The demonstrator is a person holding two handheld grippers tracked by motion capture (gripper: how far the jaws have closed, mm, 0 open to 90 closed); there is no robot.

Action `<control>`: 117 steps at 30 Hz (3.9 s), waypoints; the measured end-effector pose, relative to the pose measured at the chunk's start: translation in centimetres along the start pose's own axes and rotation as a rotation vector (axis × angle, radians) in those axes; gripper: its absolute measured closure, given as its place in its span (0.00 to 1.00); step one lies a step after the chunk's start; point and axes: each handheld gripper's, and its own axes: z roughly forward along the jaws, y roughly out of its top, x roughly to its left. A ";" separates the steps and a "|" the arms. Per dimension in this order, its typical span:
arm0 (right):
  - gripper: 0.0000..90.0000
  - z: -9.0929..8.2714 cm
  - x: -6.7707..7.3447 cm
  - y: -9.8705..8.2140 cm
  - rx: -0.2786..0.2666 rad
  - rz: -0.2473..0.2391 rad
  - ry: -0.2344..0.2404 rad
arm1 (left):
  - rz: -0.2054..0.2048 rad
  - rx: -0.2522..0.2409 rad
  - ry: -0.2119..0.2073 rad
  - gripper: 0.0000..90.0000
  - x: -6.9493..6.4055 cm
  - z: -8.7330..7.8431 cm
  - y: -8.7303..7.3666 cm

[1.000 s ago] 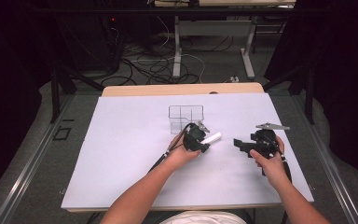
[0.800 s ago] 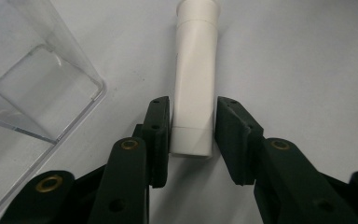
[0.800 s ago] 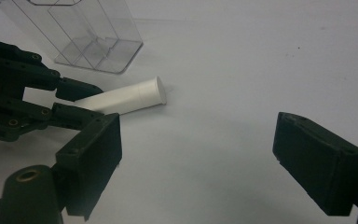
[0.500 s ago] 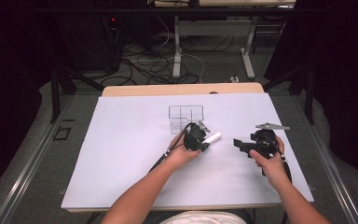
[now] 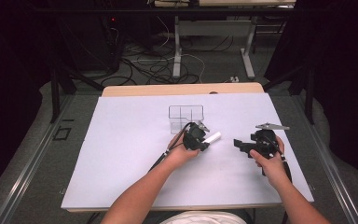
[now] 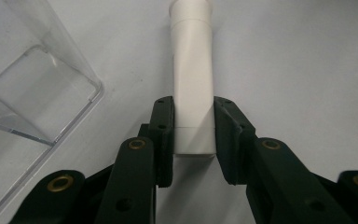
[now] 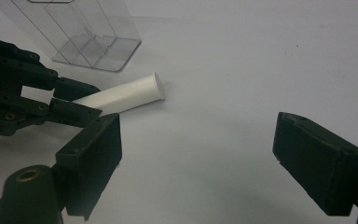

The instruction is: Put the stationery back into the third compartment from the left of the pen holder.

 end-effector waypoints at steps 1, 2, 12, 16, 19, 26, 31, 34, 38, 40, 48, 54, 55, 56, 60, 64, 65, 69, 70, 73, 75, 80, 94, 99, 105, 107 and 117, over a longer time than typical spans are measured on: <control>0.17 0.0 0.0 0.0 -0.001 -0.001 0.000 | -0.009 -0.001 -0.007 0.79 0.1 0.0 0.0; 0.17 0.0 0.0 0.0 0.000 -0.002 0.000 | -0.017 -0.004 -0.014 0.79 0.1 0.0 0.0; 0.17 -0.1 0.0 0.0 -0.005 -0.005 0.000 | -0.064 -0.015 -0.054 0.79 0.4 -0.9 -0.1; 0.17 -0.1 0.0 0.1 -0.003 -0.005 0.001 | -0.070 -0.043 -0.050 0.79 0.1 -1.8 -0.1; 0.16 -0.2 0.1 0.1 -0.004 -0.002 0.003 | -0.078 -0.071 -0.042 0.79 -0.1 -2.5 -0.2; 0.16 -0.3 0.4 0.3 -0.004 0.018 0.022 | -0.103 -0.146 -0.022 0.79 -0.5 -4.6 -0.7; 0.15 -0.4 1.2 0.6 -0.008 0.039 0.044 | -0.131 -0.208 -0.015 0.79 -0.6 -6.4 -1.6; 0.09 -0.4 1.7 0.8 -0.009 0.036 0.054 | -0.146 -0.240 -0.002 0.79 -0.5 -7.4 -2.2; 0.02 -0.5 2.7 1.2 -0.007 0.033 0.061 | -0.163 -0.277 0.016 0.79 -0.1 -8.9 -3.0; 0.00 -0.4 3.2 1.4 -0.005 0.033 0.073 | -0.176 -0.296 0.020 0.79 0.1 -9.7 -3.4; 0.04 0.2 5.2 2.3 0.015 0.015 0.093 | -0.240 -0.377 0.055 0.79 0.8 -12.6 -5.1; 0.16 0.6 7.0 3.0 -0.021 0.030 0.109 | -0.303 -0.438 0.077 0.79 1.1 -14.0 -6.1; 0.16 0.8 7.3 3.2 -0.022 0.037 0.111 | -0.310 -0.450 0.083 0.79 1.2 -14.2 -6.3; 0.16 0.9 7.5 3.3 -0.025 0.031 0.114 | -0.313 -0.450 0.077 0.79 1.4 -14.4 -6.5; 0.17 1.6 8.7 3.9 -0.033 0.012 0.120 | -0.354 -0.482 0.082 0.79 1.7 -14.7 -6.9; 0.17 2.3 9.6 4.5 -0.029 0.019 0.127 | -0.382 -0.493 0.084 0.79 2.1 -14.9 -7.2; 0.17 2.5 9.8 4.7 -0.029 0.031 0.133 | -0.387 -0.496 0.086 0.79 2.1 -14.8 -7.3; 0.19 3.2 10.2 5.2 -0.050 0.119 0.199 | -0.399 -0.499 0.091 0.79 2.3 -14.7 -7.6; 0.20 3.3 10.3 5.3 -0.053 0.132 0.210 | -0.402 -0.499 0.091 0.79 2.4 -14.7 -7.7; 0.22 3.7 10.6 5.6 -0.058 0.189 0.254 | -0.419 -0.508 0.079 0.79 2.5 -14.6 -7.8; 0.22 3.9 11.0 5.7 -0.053 0.232 0.294 | -0.430 -0.514 0.071 0.79 2.6 -14.5 -7.9; 0.25 4.6 11.8 5.7 -0.047 0.282 0.331 | -0.443 -0.508 0.051 0.79 2.5 -14.1 -7.9; 0.32 5.5 13.0 5.6 -0.027 0.368 0.393 | -0.384 -0.503 -0.010 0.79 0.3 -12.5 -6.9; 0.39 5.8 12.8 5.6 0.000 0.410 0.445 | -0.351 -0.491 -0.025 0.79 -0.5 -12.1 -6.6; 0.51 5.9 12.9 5.5 0.023 0.452 0.469 | -0.342 -0.499 -0.025 0.79 -1.0 -11.8 -6.4; 0.52 5.9 12.8 5.5 0.027 0.457 0.474 | -0.339 -0.499 -0.028 0.79 -1.0 -11.8 -6.4; 0.59 6.0 12.5 5.6 0.037 0.501 0.472 | -0.334 -0.499 -0.028 0.79 -1.1 -11.7 -6.4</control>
